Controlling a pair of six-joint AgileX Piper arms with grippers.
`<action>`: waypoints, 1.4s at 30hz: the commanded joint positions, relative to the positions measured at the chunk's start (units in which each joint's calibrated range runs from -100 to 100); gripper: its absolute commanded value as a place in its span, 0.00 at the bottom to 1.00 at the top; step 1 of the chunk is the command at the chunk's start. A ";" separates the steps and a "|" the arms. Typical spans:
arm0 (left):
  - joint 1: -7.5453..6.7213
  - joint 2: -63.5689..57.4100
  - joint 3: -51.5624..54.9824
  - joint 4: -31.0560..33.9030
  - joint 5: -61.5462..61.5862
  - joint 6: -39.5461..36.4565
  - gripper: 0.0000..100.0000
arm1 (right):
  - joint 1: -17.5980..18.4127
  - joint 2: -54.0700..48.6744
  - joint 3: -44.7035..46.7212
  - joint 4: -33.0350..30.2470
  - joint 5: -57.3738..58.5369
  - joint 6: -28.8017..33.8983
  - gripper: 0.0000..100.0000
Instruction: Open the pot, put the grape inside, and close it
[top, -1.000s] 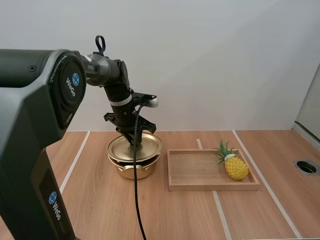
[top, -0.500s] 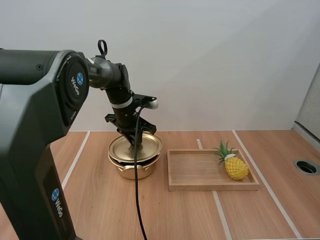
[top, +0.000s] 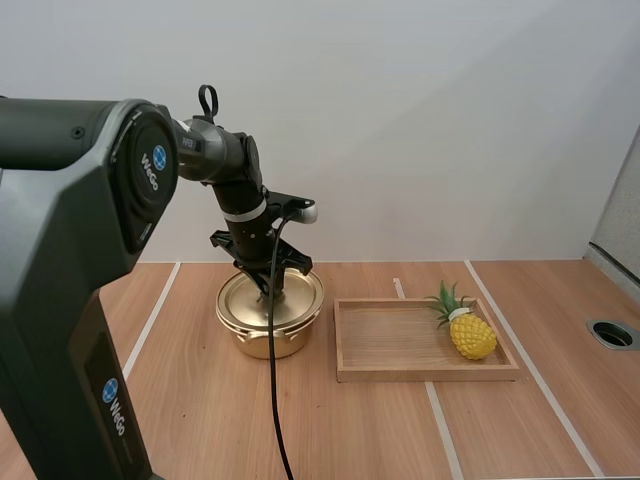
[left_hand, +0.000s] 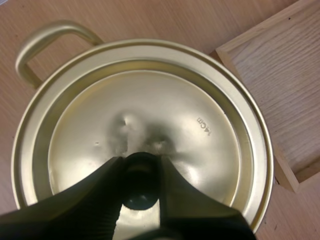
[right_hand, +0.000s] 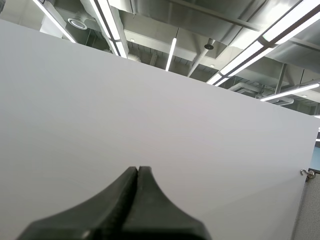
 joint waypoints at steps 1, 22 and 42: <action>-0.04 1.05 1.23 1.96 -0.25 0.01 0.00 | -0.23 -0.34 -0.39 0.64 -0.90 0.17 0.00; -0.04 1.05 1.23 3.24 5.24 -1.53 0.71 | -0.23 -0.34 -0.39 2.33 -0.90 0.17 0.00; -0.04 -2.84 -2.86 4.35 8.93 -3.61 1.00 | -0.23 -0.34 -0.39 3.52 -0.90 0.17 0.00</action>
